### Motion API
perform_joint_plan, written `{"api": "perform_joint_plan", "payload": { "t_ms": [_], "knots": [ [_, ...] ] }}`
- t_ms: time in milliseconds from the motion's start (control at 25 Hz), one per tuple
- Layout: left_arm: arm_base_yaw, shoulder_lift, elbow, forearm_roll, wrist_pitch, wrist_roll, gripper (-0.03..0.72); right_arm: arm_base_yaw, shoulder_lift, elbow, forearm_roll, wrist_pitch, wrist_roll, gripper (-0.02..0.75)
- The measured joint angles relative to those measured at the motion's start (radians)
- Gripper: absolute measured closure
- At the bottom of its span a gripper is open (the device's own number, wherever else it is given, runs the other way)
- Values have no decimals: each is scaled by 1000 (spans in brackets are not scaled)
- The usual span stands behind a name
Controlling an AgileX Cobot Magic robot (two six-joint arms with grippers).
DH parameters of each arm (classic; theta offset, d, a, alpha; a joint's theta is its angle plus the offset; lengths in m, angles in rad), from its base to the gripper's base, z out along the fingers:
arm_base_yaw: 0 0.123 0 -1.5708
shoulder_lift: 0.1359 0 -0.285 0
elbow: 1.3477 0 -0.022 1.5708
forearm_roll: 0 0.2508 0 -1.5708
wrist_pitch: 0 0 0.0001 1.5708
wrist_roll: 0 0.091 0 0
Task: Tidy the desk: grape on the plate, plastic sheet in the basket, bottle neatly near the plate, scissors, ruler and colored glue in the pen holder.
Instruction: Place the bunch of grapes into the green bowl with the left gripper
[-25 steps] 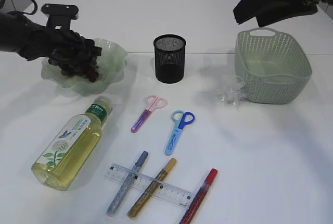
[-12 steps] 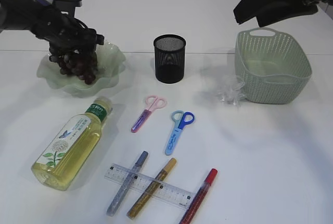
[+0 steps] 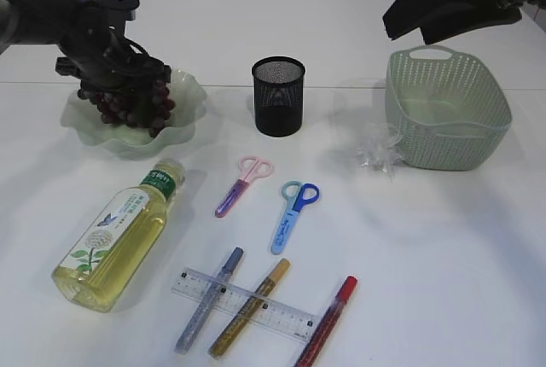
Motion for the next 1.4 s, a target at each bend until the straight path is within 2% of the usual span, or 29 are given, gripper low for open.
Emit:
{"api": "perform_joint_plan", "payload": {
  "t_ms": [200, 520, 800, 1000, 1120, 1400],
  "knots": [
    [-4, 0, -10, -80, 78, 11, 257, 0, 0, 0, 0, 0, 0, 283],
    [-13, -7, -92, -243, 229, 142, 269, 0, 0, 0, 0, 0, 0, 283],
    [-15, -19, -261, -399, 519, 328, 272, 0, 0, 0, 0, -8, -2, 283],
    [-15, -23, -408, -452, 720, 427, 272, 0, 0, 0, 0, -8, -2, 283],
    [-15, -45, -455, -471, 744, 453, 272, 0, 0, 0, -2, -2, -2, 283],
    [-15, -125, -466, -569, 763, 469, 272, 0, 0, 0, -49, 30, -2, 283]
  ]
}}
